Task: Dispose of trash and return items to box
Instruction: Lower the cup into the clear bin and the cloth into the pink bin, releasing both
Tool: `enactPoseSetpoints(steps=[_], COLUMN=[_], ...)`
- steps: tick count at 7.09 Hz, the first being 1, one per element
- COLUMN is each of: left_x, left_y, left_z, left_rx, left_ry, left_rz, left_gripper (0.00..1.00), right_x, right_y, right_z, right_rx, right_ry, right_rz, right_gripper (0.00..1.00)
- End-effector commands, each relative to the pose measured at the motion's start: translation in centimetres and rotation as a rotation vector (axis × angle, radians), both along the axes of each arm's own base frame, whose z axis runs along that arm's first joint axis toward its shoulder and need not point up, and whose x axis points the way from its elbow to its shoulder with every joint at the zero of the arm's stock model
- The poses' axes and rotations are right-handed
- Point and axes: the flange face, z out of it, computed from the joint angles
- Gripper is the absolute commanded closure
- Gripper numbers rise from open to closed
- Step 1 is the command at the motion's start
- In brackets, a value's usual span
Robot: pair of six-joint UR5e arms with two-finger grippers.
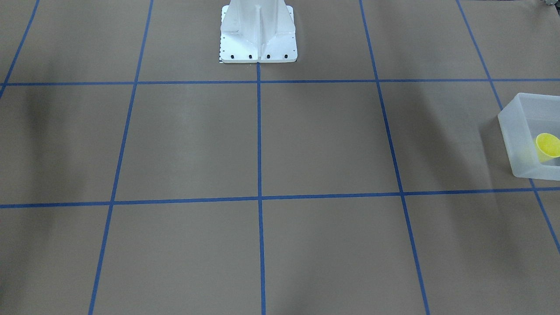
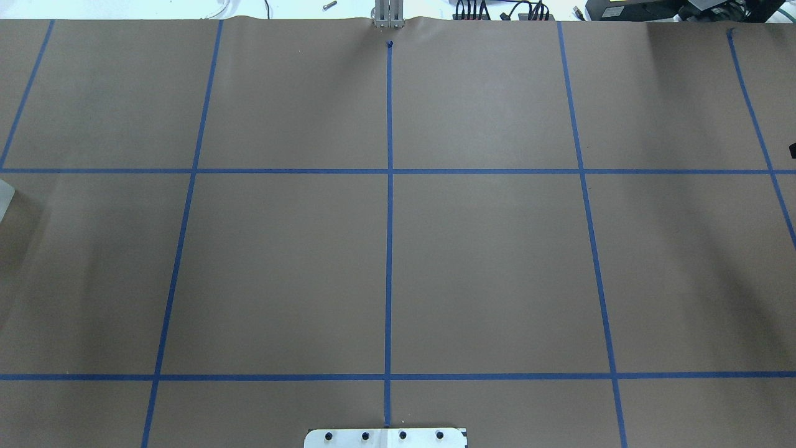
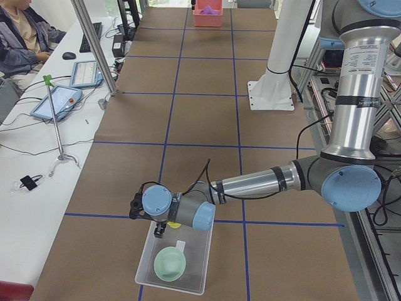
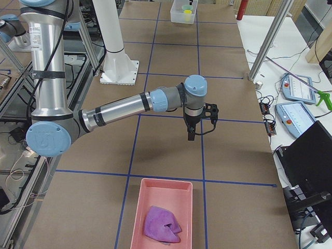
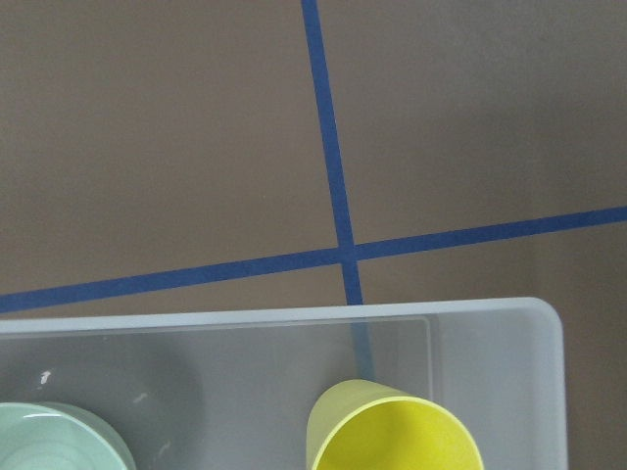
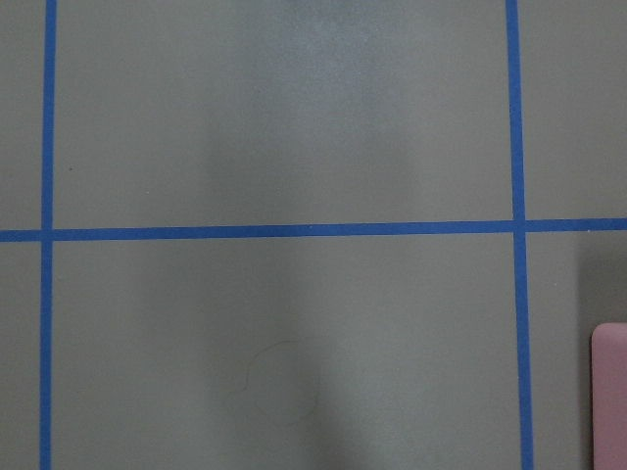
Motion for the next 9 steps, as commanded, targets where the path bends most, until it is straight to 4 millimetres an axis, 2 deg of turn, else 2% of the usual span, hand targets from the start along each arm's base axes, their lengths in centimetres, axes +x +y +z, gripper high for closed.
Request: enactPoseSetpoints(steps=[1, 2, 3, 4, 5, 6, 7, 8, 9], left_x=[-0.4, 3.9, 8.1, 8.5, 8.3, 8.1, 7.9, 7.8, 7.0], left_y=[0.0, 1.1, 2.1, 3.0, 4.0, 4.4, 4.9, 5.4, 5.5], left_z=[-12.6, -18.5, -21.3, -21.0, -19.7, -18.8, -17.9, -16.1, -15.6], left_rx=[-0.072, -0.074, -0.076, -0.073, -0.051, -0.028, -0.005, 0.002, -0.007], left_ry=[-0.094, -0.056, -0.040, -0.044, -0.047, -0.053, -0.055, -0.066, -0.069], left_rz=[-0.089, -0.098, -0.069, -0.058, -0.053, -0.034, 0.003, 0.043, 0.028], left_gripper=[0.02, 0.02, 0.02, 0.02, 0.02, 0.02, 0.02, 0.02, 0.02], right_x=[-4.1, -5.0, -4.9, -4.5, -3.0, 0.3, 1.7, 2.3, 2.7], right_y=[1.2, 1.7, 2.0, 2.6, 3.1, 2.7, 2.4, 2.9, 3.2], right_z=[-3.9, -4.6, -4.4, -3.4, -1.6, 1.6, 3.6, 4.4, 4.7], right_rx=[-0.031, -0.028, -0.023, -0.035, 0.004, 0.061, 0.076, 0.065, 0.059], right_ry=[-0.031, -0.037, -0.034, -0.029, -0.007, 0.020, 0.027, 0.032, 0.025], right_rz=[0.020, 0.008, 0.002, -0.002, -0.040, -0.096, -0.118, -0.113, -0.107], right_gripper=[0.00, 0.00, 0.00, 0.00, 0.00, 0.00, 0.00, 0.00, 0.00])
